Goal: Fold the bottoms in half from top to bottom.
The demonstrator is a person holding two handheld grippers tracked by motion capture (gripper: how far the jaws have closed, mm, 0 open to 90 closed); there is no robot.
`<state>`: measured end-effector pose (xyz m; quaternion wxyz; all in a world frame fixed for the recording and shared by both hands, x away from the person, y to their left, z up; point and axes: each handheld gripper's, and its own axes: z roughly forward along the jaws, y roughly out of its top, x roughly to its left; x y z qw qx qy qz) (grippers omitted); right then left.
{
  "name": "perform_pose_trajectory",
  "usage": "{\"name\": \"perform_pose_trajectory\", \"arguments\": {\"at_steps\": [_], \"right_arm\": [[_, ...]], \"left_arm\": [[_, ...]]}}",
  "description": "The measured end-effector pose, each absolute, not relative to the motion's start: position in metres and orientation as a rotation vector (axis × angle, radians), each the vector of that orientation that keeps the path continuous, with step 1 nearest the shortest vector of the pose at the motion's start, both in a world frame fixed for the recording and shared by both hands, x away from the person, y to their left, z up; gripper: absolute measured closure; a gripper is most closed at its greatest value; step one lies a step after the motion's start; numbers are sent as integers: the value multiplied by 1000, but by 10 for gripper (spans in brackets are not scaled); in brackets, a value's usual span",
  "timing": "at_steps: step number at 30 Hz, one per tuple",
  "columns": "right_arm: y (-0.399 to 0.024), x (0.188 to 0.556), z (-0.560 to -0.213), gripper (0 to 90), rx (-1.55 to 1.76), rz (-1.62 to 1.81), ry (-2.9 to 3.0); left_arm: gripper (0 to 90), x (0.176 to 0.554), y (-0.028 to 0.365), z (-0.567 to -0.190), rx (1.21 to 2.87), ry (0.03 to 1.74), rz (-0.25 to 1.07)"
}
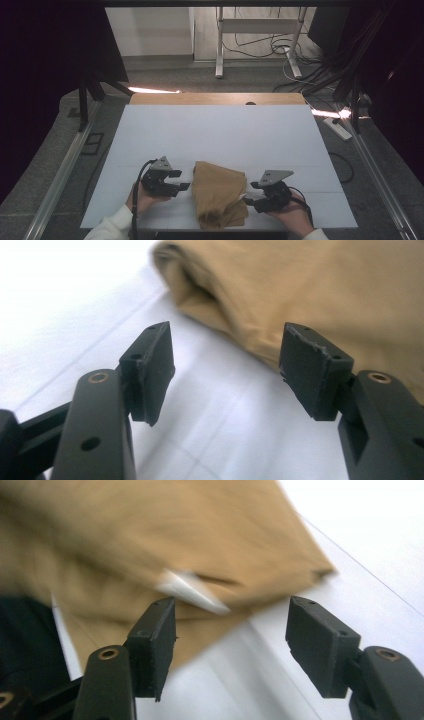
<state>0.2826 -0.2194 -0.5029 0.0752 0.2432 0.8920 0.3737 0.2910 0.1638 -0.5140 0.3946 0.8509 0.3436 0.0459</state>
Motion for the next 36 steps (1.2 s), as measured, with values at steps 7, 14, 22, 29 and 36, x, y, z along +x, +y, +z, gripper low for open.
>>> {"name": "perform_pose_trajectory", "arguments": {"at_steps": [7, 14, 22, 29, 36], "right_arm": [[-231, 294, -500, 368, 843, 1145, 2622], [-220, 299, -501, 369, 811, 1120, 2618], [-204, 309, -493, 369, 799, 1136, 2595], [-191, 318, -495, 369, 791, 1113, 2615], [-185, 320, -496, 369, 794, 1121, 2626]], "left_arm": [[366, 294, 159, -512, 2141, 878, 161], [362, 302, 156, -509, 2121, 891, 192], [355, 310, 150, -508, 2119, 887, 213], [351, 316, 147, -508, 2124, 885, 221], [344, 316, 145, -507, 2119, 879, 225]]}}
